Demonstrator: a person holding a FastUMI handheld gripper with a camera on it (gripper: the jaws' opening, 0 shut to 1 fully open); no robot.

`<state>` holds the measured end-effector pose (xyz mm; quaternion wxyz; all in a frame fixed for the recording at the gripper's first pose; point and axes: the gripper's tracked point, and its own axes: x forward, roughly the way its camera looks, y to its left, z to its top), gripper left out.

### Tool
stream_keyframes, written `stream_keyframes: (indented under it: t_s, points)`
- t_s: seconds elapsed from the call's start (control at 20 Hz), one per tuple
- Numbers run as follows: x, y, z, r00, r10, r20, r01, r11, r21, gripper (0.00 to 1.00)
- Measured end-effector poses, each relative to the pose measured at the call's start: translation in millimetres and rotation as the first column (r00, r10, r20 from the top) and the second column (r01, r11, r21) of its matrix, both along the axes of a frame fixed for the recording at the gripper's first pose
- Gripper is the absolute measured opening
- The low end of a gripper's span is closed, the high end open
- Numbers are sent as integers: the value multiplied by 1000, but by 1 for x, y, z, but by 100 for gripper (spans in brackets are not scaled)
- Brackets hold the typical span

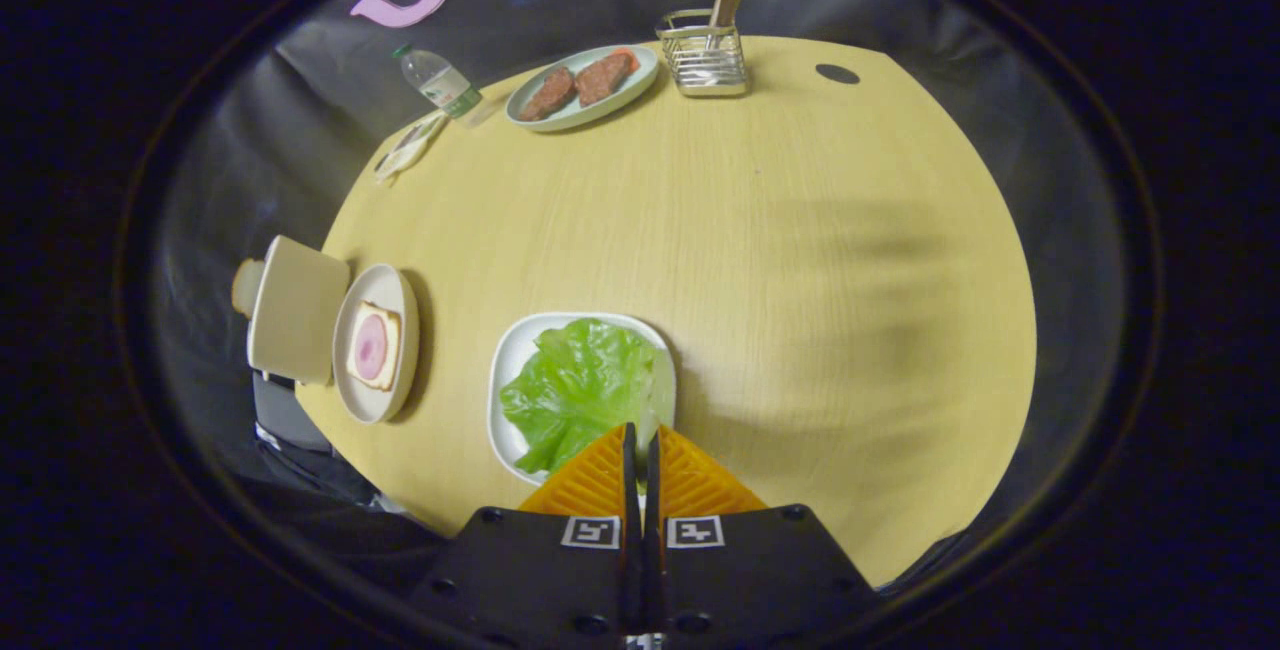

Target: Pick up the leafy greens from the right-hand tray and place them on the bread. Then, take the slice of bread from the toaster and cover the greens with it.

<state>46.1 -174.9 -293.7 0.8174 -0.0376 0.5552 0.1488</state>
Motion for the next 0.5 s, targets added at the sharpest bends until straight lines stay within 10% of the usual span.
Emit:
stream_keyframes:
  t_s: [0.5]
  points:
    - [-29, 116, 90, 1000, -1, -2, 1, 960, 281, 3]
